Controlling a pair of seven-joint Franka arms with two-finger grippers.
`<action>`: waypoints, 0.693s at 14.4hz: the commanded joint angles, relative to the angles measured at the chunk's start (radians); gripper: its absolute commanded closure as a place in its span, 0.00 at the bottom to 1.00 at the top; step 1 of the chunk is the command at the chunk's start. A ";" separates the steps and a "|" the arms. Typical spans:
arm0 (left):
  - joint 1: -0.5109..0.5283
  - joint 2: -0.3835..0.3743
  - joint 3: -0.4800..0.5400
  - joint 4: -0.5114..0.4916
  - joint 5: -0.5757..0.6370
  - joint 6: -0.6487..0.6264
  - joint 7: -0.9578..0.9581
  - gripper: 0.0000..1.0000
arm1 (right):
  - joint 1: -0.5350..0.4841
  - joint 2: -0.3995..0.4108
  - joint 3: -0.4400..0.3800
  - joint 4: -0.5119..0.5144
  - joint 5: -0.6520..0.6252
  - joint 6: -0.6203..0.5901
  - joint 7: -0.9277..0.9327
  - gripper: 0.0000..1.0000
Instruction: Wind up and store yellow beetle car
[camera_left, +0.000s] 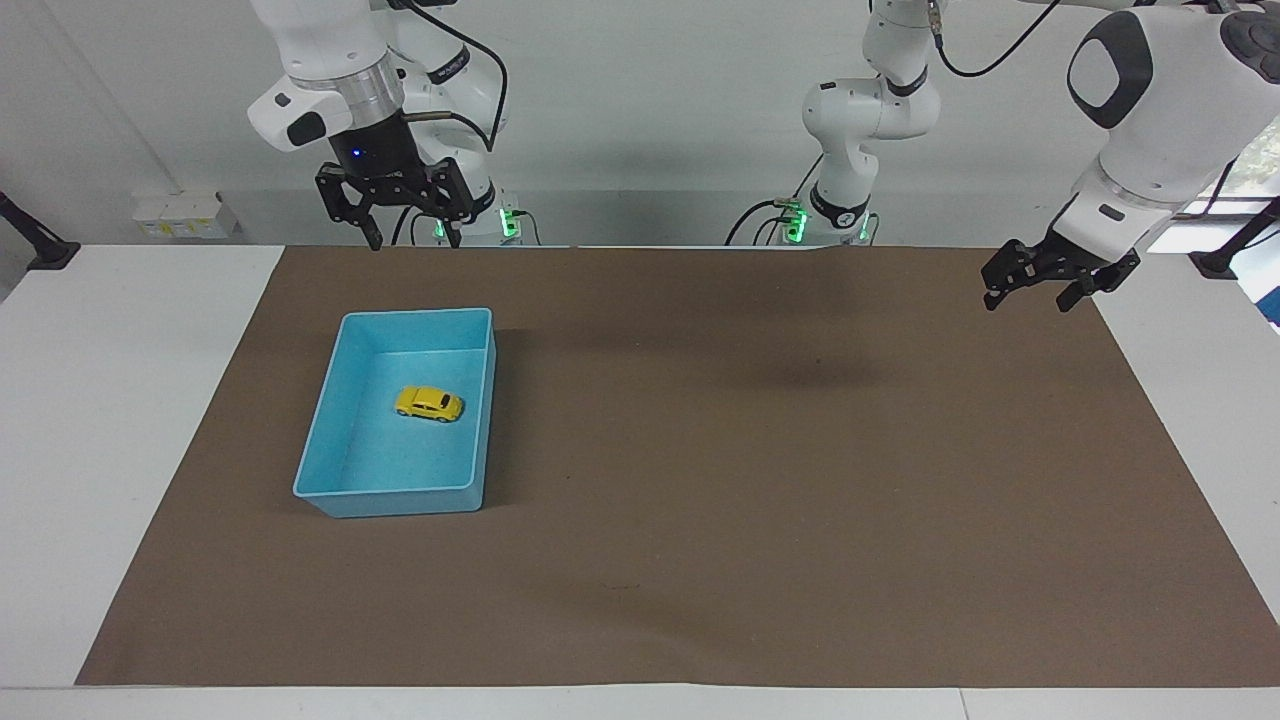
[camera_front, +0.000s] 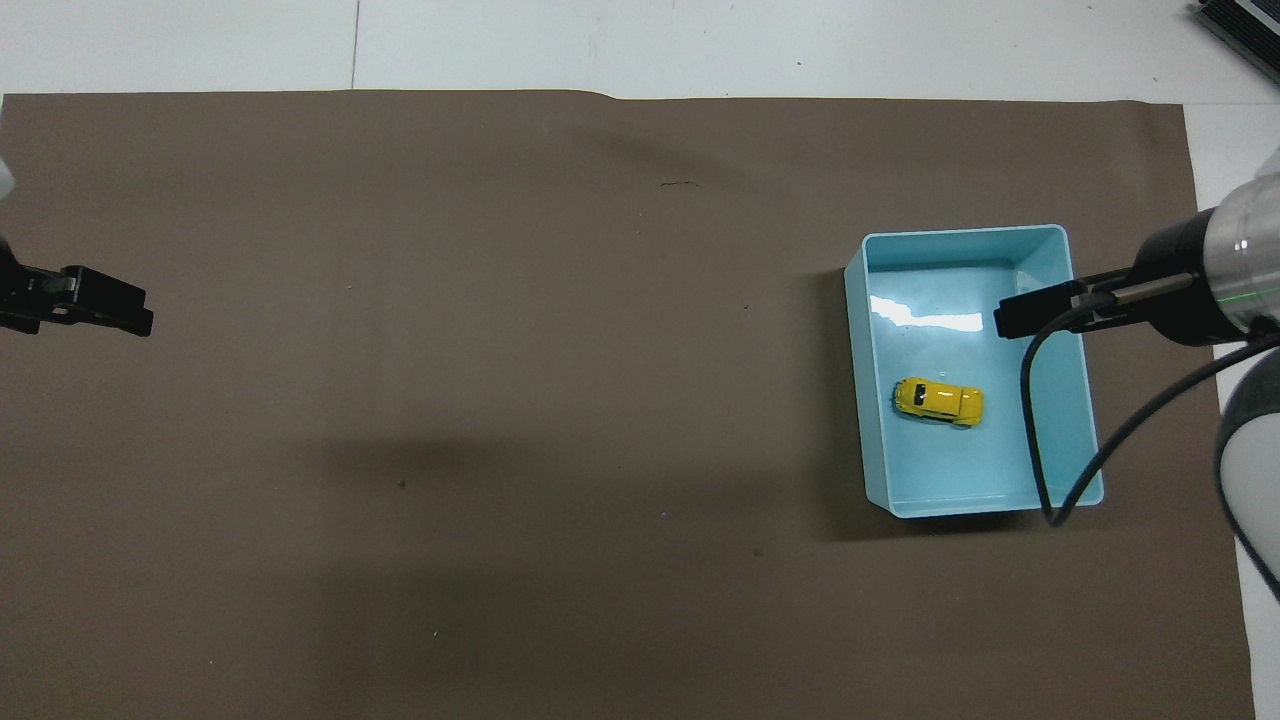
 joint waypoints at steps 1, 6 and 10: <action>0.014 -0.013 -0.012 -0.008 0.015 -0.009 0.003 0.00 | -0.021 0.002 -0.003 -0.005 0.025 0.009 0.006 0.00; 0.014 -0.013 -0.012 -0.008 0.015 -0.009 0.003 0.00 | -0.027 0.005 -0.005 -0.004 0.013 0.011 -0.059 0.00; 0.014 -0.013 -0.011 -0.008 0.015 -0.009 0.003 0.00 | -0.020 0.004 -0.009 -0.001 0.011 0.011 -0.057 0.00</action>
